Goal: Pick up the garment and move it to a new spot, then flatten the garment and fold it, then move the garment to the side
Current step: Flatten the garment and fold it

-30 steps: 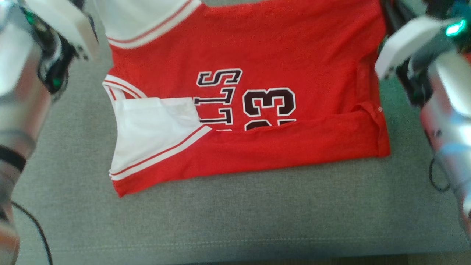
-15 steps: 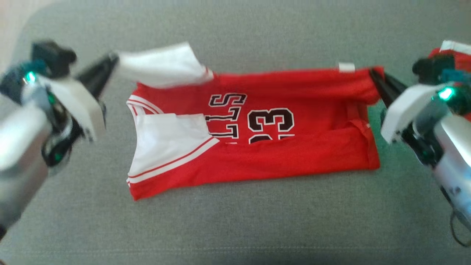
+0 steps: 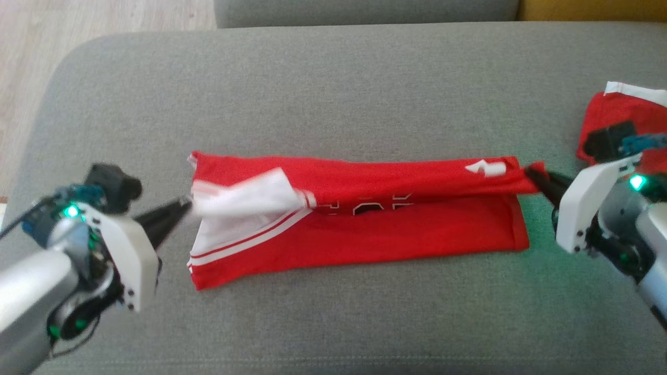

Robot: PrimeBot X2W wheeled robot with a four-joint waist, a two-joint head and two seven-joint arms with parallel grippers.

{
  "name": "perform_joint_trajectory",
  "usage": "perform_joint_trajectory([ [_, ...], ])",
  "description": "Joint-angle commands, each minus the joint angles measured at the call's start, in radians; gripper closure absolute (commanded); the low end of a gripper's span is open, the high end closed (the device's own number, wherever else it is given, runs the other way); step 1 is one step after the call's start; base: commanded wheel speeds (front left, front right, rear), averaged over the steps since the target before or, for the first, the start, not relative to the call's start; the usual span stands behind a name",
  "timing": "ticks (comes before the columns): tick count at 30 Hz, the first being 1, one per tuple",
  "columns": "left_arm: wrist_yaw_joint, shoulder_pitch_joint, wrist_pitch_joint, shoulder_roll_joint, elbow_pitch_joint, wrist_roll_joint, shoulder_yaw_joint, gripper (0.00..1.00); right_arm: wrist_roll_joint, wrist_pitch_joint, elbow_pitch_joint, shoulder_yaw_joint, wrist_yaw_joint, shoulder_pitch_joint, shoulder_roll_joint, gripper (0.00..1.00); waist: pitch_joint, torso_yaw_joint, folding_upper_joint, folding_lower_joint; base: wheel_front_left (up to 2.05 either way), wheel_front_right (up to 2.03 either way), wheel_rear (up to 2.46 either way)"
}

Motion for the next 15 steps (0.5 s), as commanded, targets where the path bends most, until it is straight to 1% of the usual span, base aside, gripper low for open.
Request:
perform_joint_trajectory([
  [1,0.011,-0.023,0.019,0.06,-0.044,-0.014,0.037,1.0,0.018,0.025,-0.038,-0.002,0.007,0.021,-0.031,1.0,-0.007,-0.003,-0.0001,0.0001,0.0,0.0,0.0],
  [6,0.025,-0.002,0.057,0.072,-0.086,-0.031,0.022,1.0,0.021,0.062,-0.061,-0.009,0.007,0.044,-0.042,1.0,-0.008,-0.005,-0.0001,0.0001,0.0,0.0,0.0],
  [13,0.034,0.019,0.09,0.05,-0.08,-0.043,-0.003,1.0,0.012,0.108,-0.079,-0.016,0.007,0.071,-0.033,1.0,-0.002,-0.01,-0.0001,0.0001,0.0,0.0,0.0],
  [14,0.034,0.021,0.093,0.044,-0.075,-0.042,-0.006,1.0,0.011,0.112,-0.079,-0.02,0.007,0.075,-0.03,0.18,-0.002,-0.011,-0.0001,0.0001,0.0,0.0,0.0],
  [15,0.035,0.023,0.093,0.037,-0.071,-0.041,-0.009,0.72,0.016,0.122,-0.073,-0.029,0.007,0.08,-0.026,0.0,-0.001,-0.011,-0.0001,0.0001,0.0,0.0,0.0],
])
